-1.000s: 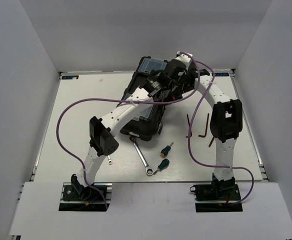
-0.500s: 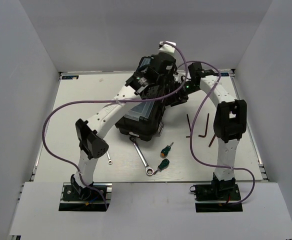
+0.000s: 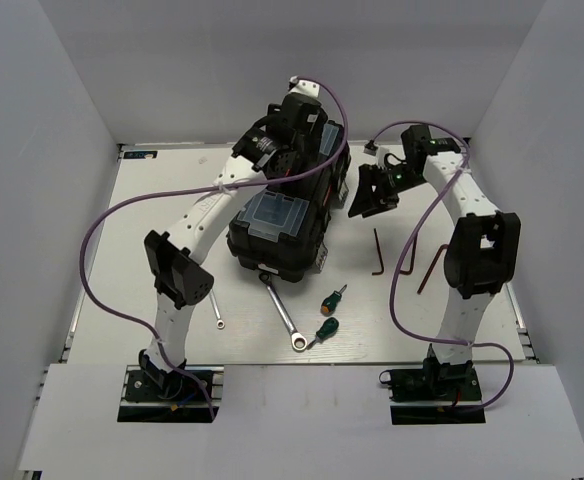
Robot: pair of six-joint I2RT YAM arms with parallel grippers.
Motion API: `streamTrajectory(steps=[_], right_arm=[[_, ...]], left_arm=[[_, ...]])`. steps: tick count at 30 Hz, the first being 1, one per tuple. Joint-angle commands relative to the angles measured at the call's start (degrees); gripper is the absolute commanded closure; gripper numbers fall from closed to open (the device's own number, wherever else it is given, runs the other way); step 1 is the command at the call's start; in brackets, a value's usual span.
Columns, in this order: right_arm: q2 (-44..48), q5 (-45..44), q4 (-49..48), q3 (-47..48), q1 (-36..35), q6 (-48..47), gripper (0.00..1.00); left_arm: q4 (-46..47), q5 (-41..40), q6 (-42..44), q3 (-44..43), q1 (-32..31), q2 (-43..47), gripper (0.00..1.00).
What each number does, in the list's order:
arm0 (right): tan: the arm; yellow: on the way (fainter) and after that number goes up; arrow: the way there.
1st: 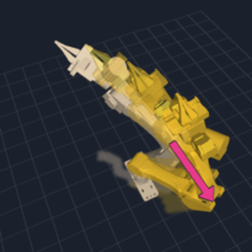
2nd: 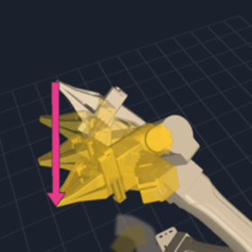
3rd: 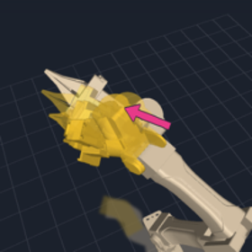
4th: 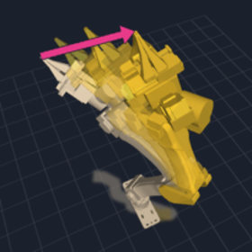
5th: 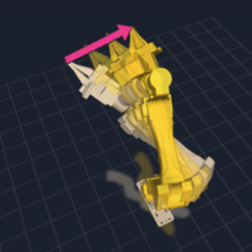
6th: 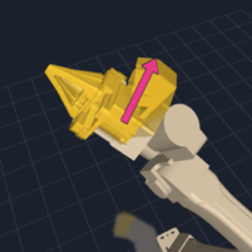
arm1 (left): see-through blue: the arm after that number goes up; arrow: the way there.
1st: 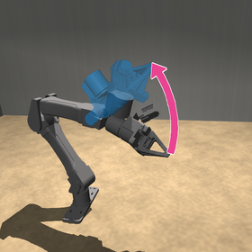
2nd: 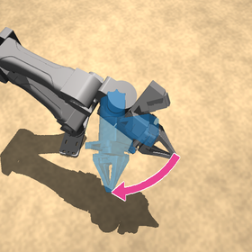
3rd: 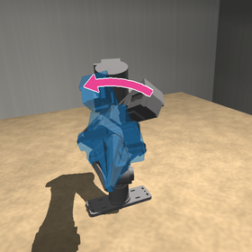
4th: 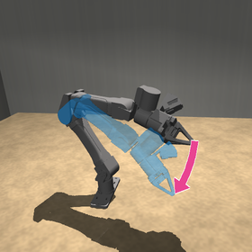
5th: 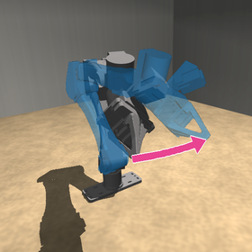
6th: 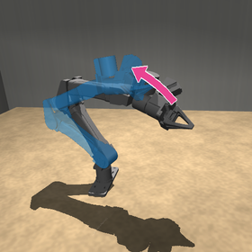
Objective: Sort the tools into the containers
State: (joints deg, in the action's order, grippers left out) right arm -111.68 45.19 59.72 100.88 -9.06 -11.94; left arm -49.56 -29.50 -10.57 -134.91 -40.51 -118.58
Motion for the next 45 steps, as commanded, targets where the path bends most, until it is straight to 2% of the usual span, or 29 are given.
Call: streamTrajectory(steps=[1,4,10,12,13,15,18,21,24,27,28,29,30,31,36,40,45], right_arm=[[2.52,1.39,3.82,-1.47,0.97,-3.61,0.25],[2.69,1.57,4.0,-2.0,1.59,-3.52,0.25],[2.52,1.74,4.0,-2.88,2.12,-2.91,0.25],[2.61,1.75,4.08,-2.97,2.2,-2.91,0.25],[2.61,1.83,4.08,-2.88,2.2,-2.91,0.25],[2.87,1.92,4.17,-3.23,2.29,-2.82,0.25],[3.22,2.01,3.91,-3.94,2.29,-2.91,0.25],[3.57,2.01,3.65,-4.64,2.38,-2.91,0.25],[3.49,2.18,3.12,-4.73,2.64,-2.73,0.25],[3.31,2.18,3.12,-4.38,2.64,-2.38,0.25],[3.13,2.27,3.03,-4.2,2.64,-2.38,0.25],[3.13,2.27,3.03,-4.2,2.64,-2.38,0.25],[2.87,2.27,3.12,-4.11,2.64,-2.29,0.25],[2.78,2.36,2.94,-4.03,2.56,-2.21,0.25],[2.61,1.83,1.63,-4.2,2.55,-0.98,0.26],[2.08,2.09,-0.22,-3.68,2.64,-0.18,0.26],[0.06,2.01,-0.4,-0.17,2.64,-0.18,0.18]], left_arm=[[-3.0,6.81,-0.15,-2.46,1.04,-0.33,0.22],[-3.0,9.72,-0.68,-2.46,1.05,-0.86,0.22],[-3.53,7.18,-0.68,1.3,1.05,-2.08,0.22],[-3.53,5.51,-0.68,1.93,1.58,-2.09,0.27],[-3.0,4.89,-0.68,1.93,1.58,-2.79,0.34],[-3.0,4.01,0.01,1.24,1.58,-3.5,0.4],[-3.0,2.6,0.72,0.44,1.58,-4.9,0.41],[-3.0,1.38,1.25,0.44,1.58,-5.42,0.49],[-3.0,0.85,1.87,0.96,1.58,-5.43,0.5],[-3.0,0.84,1.87,0.97,1.58,-5.43,0.62],[-3.0,0.84,1.87,0.97,1.58,-5.43,0.76],[-3.0,0.84,1.87,0.97,1.58,-5.43,0.83],[-3.0,0.84,1.87,0.1,1.58,-5.43,0.94],[-3.0,0.84,1.87,-0.61,1.58,-5.43,0.99],[-1.69,4.35,-0.58,-4.48,1.58,-4.82,1.0],[0.68,9.53,-7.0,-3.96,4.46,-2.79,1.0],[5.17,18.23,-16.05,-1.93,9.39,0.54,1.0]])
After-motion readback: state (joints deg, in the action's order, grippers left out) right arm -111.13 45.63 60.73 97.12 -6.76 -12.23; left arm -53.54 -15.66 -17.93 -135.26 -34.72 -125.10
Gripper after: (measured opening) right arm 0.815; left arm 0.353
